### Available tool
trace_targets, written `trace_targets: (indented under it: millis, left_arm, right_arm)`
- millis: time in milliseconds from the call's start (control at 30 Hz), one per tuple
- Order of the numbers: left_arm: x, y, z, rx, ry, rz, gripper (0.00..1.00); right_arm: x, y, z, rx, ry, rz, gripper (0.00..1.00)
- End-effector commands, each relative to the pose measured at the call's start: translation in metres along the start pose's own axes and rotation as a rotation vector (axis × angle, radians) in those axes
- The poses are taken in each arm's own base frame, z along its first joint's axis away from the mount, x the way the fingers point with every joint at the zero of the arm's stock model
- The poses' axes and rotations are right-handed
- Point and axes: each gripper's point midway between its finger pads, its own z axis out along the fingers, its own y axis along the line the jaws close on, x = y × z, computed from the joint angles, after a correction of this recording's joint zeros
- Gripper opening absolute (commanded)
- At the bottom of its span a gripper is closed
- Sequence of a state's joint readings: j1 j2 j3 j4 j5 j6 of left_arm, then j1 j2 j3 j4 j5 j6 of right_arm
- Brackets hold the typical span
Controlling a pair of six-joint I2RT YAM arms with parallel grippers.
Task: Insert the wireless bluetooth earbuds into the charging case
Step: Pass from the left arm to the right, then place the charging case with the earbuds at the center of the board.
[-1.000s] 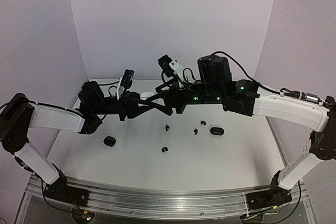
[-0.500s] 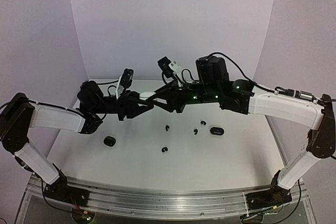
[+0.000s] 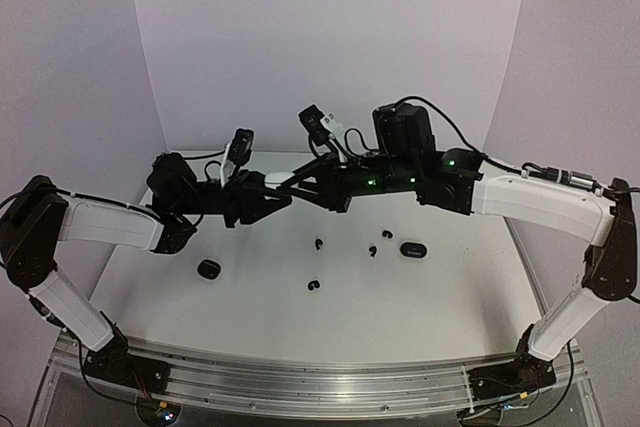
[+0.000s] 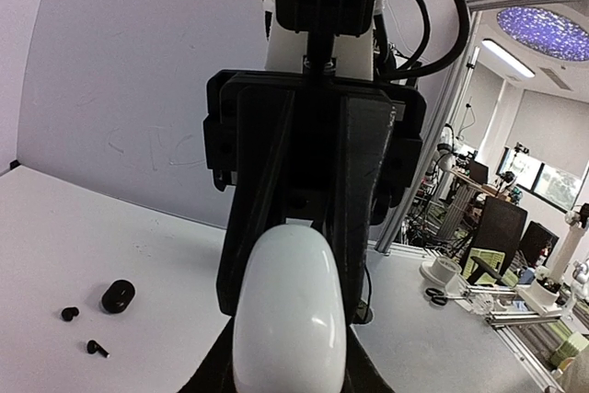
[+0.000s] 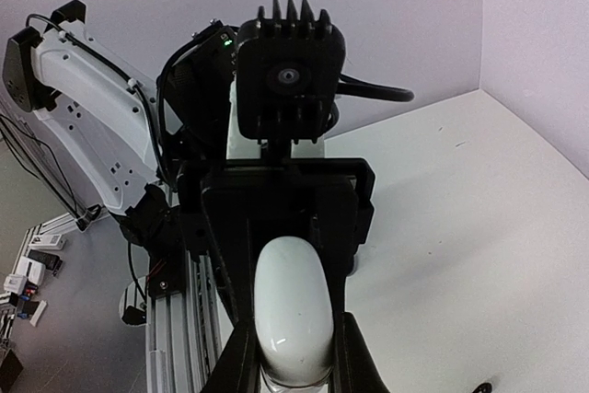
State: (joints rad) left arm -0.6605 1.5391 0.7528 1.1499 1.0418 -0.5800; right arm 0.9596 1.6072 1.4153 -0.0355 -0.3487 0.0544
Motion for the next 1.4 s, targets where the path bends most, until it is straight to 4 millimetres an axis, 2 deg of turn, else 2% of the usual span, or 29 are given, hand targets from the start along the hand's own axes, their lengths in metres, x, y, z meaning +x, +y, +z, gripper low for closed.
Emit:
trace_targets:
  millis: [0, 67, 133, 200, 367, 500, 600, 800, 867, 1000, 1133, 1367]
  left_arm:
    - [-0.008, -0.002, 0.004, -0.01, -0.005, 0.025, 0.44]
    - [-0.002, 0.002, 0.001, -0.044, 0.005, 0.023, 0.72]
    - [0.004, 0.008, -0.002, -0.091, 0.025, 0.014, 0.92]
    - [0.012, 0.017, -0.006, -0.15, 0.049, -0.006, 0.99]
    - [0.036, 0.038, -0.02, -0.289, 0.123, -0.042, 0.99]
    - [0.05, 0.043, -0.031, -0.363, 0.155, -0.042, 1.0]
    - [0.056, 0.044, -0.037, -0.393, 0.175, -0.026, 1.0]
    - [0.063, 0.041, -0.041, -0.401, 0.199, -0.004, 0.99]
    - [0.064, 0.04, -0.042, -0.398, 0.207, -0.002, 0.99]
    - [0.066, 0.038, -0.042, -0.394, 0.216, 0.002, 0.99]
    - [0.066, 0.036, -0.043, -0.39, 0.22, 0.012, 0.99]
    - [0.067, 0.036, -0.044, -0.398, 0.227, 0.018, 0.99]
  right_arm:
    - [-0.013, -0.006, 0.003, -0.007, -0.034, 0.002, 0.0]
    - [-0.015, -0.015, -0.003, 0.01, -0.04, 0.019, 0.0]
    - [-0.019, -0.024, -0.011, 0.034, -0.054, 0.034, 0.0]
    - [-0.025, -0.036, -0.021, 0.06, -0.071, 0.054, 0.0]
    - [-0.028, -0.074, -0.043, 0.101, -0.088, 0.113, 0.0]
    - [-0.005, -0.116, -0.052, 0.117, -0.043, 0.199, 0.0]
    - [0.023, -0.159, -0.062, 0.142, 0.008, 0.287, 0.0]
    - [0.108, -0.239, -0.07, 0.22, 0.215, 0.446, 0.0]
    - [0.121, -0.258, -0.072, 0.207, 0.229, 0.485, 0.0]
    - [0.132, -0.298, -0.067, 0.198, 0.224, 0.485, 0.0]
    - [0.15, -0.329, -0.056, 0.183, 0.241, 0.523, 0.0]
    - [0.205, -0.349, -0.036, 0.148, 0.31, 0.606, 0.0]
